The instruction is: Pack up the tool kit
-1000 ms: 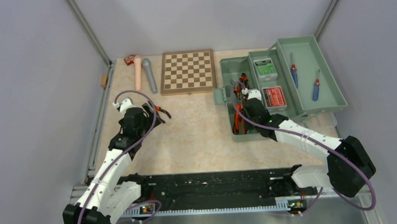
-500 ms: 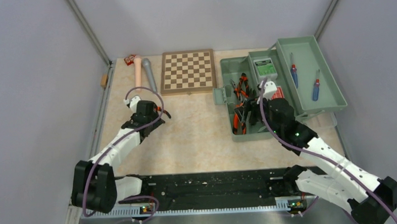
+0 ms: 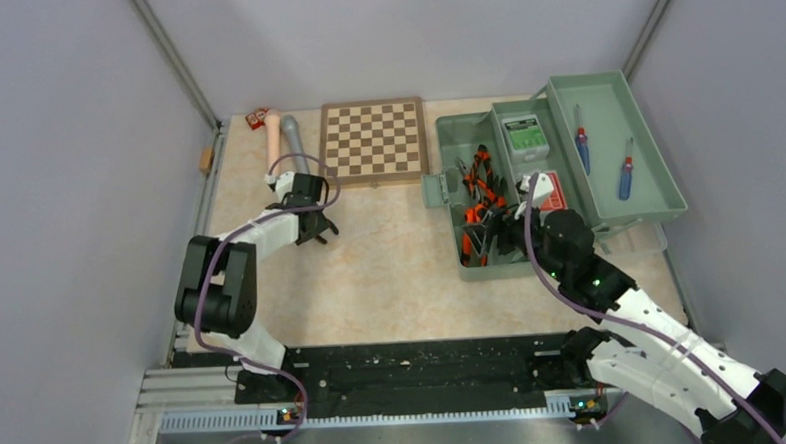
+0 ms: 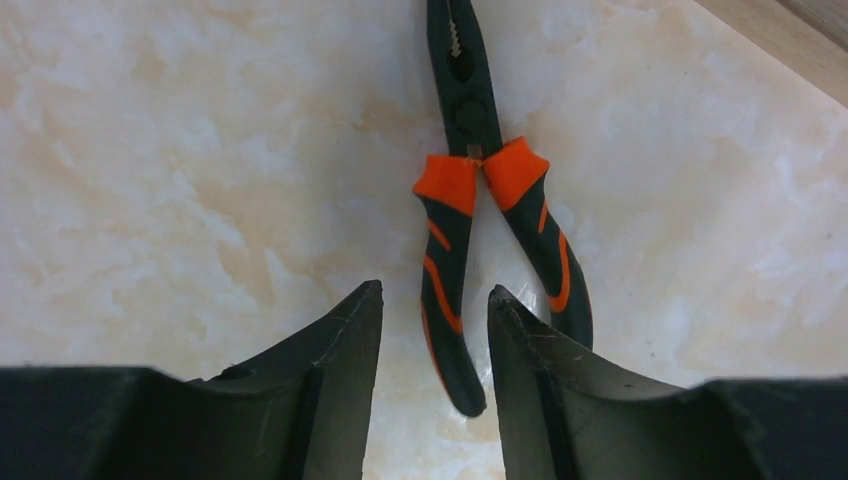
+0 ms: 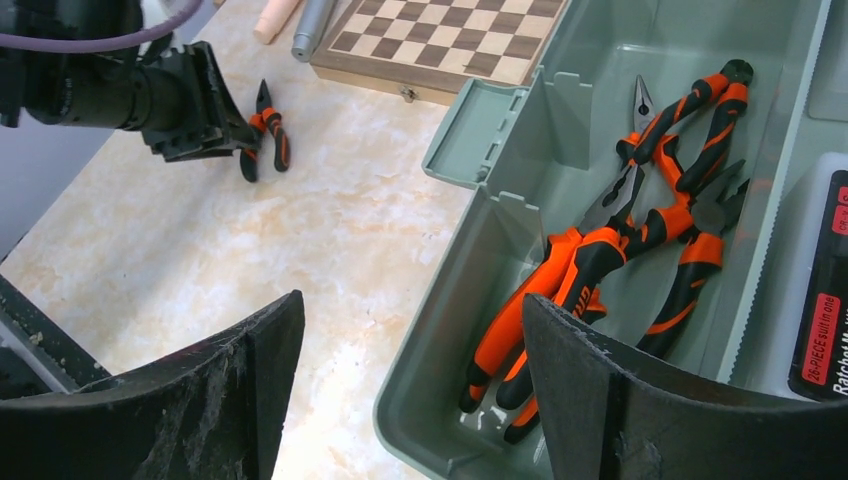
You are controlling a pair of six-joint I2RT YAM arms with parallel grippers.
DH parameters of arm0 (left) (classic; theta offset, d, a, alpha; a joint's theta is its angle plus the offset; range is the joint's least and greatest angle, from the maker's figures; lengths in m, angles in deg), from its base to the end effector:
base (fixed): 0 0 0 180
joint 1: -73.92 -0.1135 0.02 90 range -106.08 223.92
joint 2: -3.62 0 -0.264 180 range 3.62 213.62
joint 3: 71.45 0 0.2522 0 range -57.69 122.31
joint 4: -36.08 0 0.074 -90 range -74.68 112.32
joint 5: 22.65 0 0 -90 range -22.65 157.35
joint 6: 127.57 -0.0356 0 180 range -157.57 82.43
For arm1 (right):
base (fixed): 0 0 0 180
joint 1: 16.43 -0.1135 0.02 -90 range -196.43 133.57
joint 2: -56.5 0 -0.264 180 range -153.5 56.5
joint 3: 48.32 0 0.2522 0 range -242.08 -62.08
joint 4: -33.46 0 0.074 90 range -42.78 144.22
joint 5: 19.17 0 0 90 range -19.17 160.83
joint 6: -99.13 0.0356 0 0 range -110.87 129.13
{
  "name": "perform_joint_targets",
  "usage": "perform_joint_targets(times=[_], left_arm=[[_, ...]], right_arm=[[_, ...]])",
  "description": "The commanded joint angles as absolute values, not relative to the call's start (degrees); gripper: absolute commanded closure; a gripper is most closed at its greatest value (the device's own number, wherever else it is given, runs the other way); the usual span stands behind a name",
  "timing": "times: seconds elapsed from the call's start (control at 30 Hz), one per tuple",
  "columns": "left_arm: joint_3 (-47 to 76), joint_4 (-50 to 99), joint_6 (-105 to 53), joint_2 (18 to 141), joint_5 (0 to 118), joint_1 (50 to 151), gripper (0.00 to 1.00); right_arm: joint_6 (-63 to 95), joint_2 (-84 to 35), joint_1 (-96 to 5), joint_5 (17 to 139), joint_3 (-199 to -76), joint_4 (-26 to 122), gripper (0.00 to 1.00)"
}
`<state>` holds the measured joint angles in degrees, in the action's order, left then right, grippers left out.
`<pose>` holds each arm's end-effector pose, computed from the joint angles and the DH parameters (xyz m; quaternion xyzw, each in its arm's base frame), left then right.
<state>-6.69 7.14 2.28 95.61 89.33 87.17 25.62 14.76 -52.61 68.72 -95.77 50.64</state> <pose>0.3077 -0.0588 0.1730 -0.2700 0.9012 0.0355 0.3370 0.1472 0.1060 0.2926 -0.1209 0.7647 0.2679 0.5734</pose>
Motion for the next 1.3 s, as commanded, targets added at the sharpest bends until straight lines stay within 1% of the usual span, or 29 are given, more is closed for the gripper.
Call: perform_joint_targets(times=[0.0,0.07,0.13,0.2,0.3,0.37,0.5,0.63,0.87,0.97,1.07,1.2,1.27], left_arm=[[-0.9,6.4,0.6,101.2,89.4,86.9,0.53],[0.7,5.4,0.3,103.6,88.8,86.9,0.56],[1.1,5.1,0.1,104.9,88.5,86.9,0.64],[0.4,5.3,-0.4,104.9,88.3,86.9,0.72],[-1.9,5.5,-1.4,102.4,88.3,86.9,0.91],[-3.8,6.0,-2.7,99.1,88.7,87.0,0.99],[-8.1,7.0,-5.4,89.8,88.6,87.6,1.00],[-11.3,7.3,-7.1,79.7,87.7,90.3,1.00],[-11.8,8.0,-7.0,68.2,84.3,99.6,1.00],[-9.2,9.0,-6.0,67.2,83.3,104.9,1.00],[-5.3,10.3,-4.7,68.8,81.4,109.3,1.00],[0.7,12.0,-4.0,73.5,80.8,114.7,1.00],[4.6,13.1,-3.4,77.6,80.0,117.0,1.00]], right_arm=[[24.3,16.2,-52.2,67.7,-95.4,47.8,0.22],[24.3,16.5,-52.2,67.0,-95.3,48.1,0.22],[24.4,17.1,-52.2,66.5,-95.0,48.3,0.22],[24.6,17.9,-52.2,66.4,-94.7,48.3,0.22],[25.0,18.9,-52.2,67.1,-94.4,48.4,0.22],[25.7,18.9,-52.2,68.0,-94.3,48.2,0.22],[28.3,16.9,-52.2,70.5,-94.4,47.7,0.19],[31.1,13.3,-52.3,74.6,-95.7,45.7,0.07],[32.1,14.3,-52.4,74.3,-96.2,45.9,0.05],[30.7,16.8,-52.4,73.1,-96.5,47.9,0.05],[27.8,20.2,-52.4,70.4,-97.8,52.3,0.05],[22.9,25.9,-52.4,63.7,-100.0,56.9,0.04],[20.6,29.5,-52.4,57.9,-100.8,58.5,0.04]])
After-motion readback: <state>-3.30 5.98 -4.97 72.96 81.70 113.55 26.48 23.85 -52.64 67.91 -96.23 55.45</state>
